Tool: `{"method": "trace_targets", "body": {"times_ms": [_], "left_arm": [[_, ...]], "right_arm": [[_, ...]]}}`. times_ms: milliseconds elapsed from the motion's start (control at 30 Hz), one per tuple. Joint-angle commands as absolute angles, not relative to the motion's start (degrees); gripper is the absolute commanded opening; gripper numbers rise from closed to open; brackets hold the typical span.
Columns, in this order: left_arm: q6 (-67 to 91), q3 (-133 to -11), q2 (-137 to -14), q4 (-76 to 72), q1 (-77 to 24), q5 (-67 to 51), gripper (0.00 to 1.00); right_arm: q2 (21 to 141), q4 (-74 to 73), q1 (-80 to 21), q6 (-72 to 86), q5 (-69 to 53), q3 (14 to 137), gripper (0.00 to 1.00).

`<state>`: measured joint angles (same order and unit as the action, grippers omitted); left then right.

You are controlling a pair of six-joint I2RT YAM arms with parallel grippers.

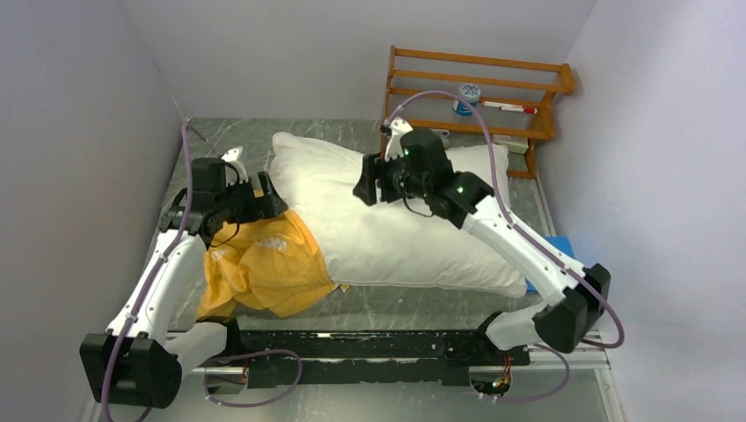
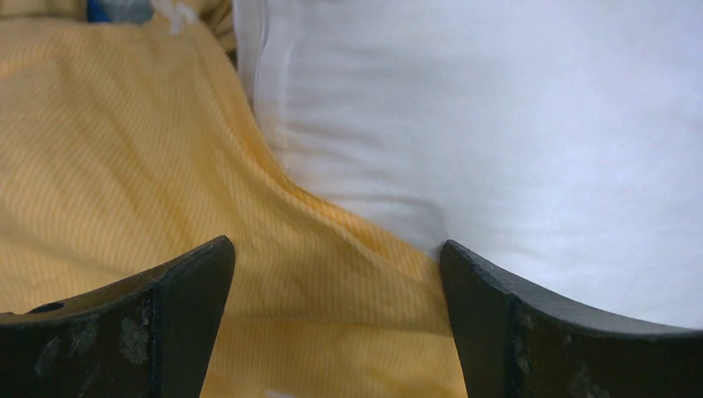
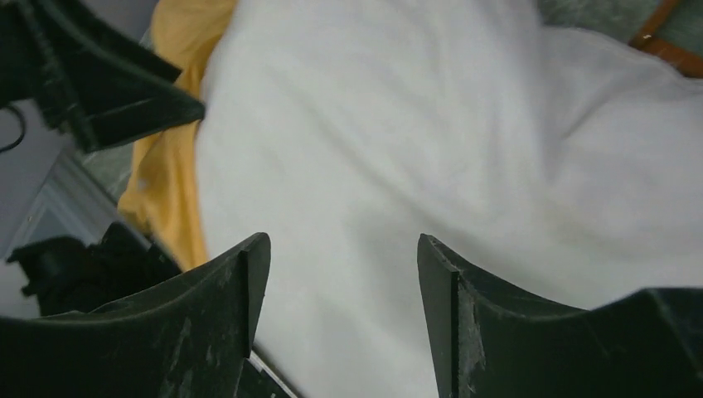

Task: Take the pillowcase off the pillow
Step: Remove the pillow from the pillowcase.

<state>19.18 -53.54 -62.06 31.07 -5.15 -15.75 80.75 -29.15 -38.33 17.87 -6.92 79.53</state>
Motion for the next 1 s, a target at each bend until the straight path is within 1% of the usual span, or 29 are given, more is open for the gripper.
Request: {"method": "trace_targets", "body": {"times_ms": [0, 133, 200, 267, 333, 367, 400, 433, 467, 500, 533, 600, 633, 667, 767, 833, 900, 967], "left_arm": [[17.5, -49.5, -57.5, 33.9, -6.0, -14.2, 0.97], [15.7, -45.4, -55.7, 34.0, -6.5, -22.4, 0.97], [15.4, -42.8, -55.1, 33.3, -6.9, -28.1, 0.97], [15.6, -42.4, -54.9, 33.1, -8.2, -28.7, 0.97], [16.2, -42.5, -55.1, 32.8, -8.8, -28.2, 0.97], [16.6, -42.3, -55.4, 32.0, -8.8, -28.7, 0.92], [17.0, -42.2, -56.0, 31.5, -8.9, -29.3, 0.83], [17.4, -42.3, -56.7, 31.4, -8.9, -29.9, 0.70], [17.8, -42.6, -57.1, 31.5, -8.9, -30.4, 0.55], [17.9, -43.0, -57.2, 31.7, -9.0, -30.3, 0.41], [18.1, -43.8, -56.8, 32.7, -9.0, -28.6, 0.30], [18.7, -45.4, -55.0, 35.3, -9.1, -22.0, 0.21], [19.3, -46.4, -53.9, 36.9, -9.1, -18.2, 0.12], [20.2, -47.4, -52.7, 38.4, -9.1, -14.0, 0.06], [21.4, -50.5, -49.7, 41.2, -9.1, -5.2, 0.05], [21.6, -53.7, -48.8, 45.0, -9.1, 2.7, 0.05], [21.8, -57.4, -48.4, 48.3, -9.1, 10.3, 0.05], [22.0, -58.5, -47.7, 49.9, -9.1, 15.2, 0.05]], "right_arm": [[76.0, -30.2, -44.5, 20.2, -0.1, 73.6, 0.69], [73.9, -26.7, -48.7, 24.0, -0.6, 61.7, 0.70], [74.7, -26.5, -49.4, 28.5, 1.5, 57.1, 0.69], [76.4, -27.4, -49.5, 32.5, 3.4, 54.2, 0.63], [77.8, -27.4, -49.8, 34.3, 4.5, 52.4, 0.51], [78.2, -27.5, -49.9, 34.7, 5.0, 51.9, 0.44], [78.5, -27.6, -49.9, 34.9, 5.5, 51.8, 0.35], [78.6, -28.0, -50.0, 35.2, 6.2, 51.8, 0.26], [78.5, -28.3, -50.0, 35.4, 7.0, 51.9, 0.17], [78.4, -28.6, -50.0, 35.8, 8.0, 52.0, 0.13], [78.0, -29.2, -50.0, 36.3, 9.2, 52.2, 0.10], [77.0, -30.6, -50.0, 37.7, 12.7, 52.6, 0.09], [76.4, -31.1, -50.0, 38.1, 14.3, 53.0, 0.08], [75.8, -31.6, -49.9, 38.4, 16.5, 53.3, 0.07], [73.7, -32.6, -49.8, 39.1, 21.2, 54.6, 0.05], [72.6, -32.4, -49.4, 38.5, 22.9, 55.3, 0.05], [72.3, -32.0, -48.7, 37.2, 22.8, 56.4, 0.05], [73.1, -31.4, -47.8, 35.9, 21.3, 57.4, 0.06]]}}
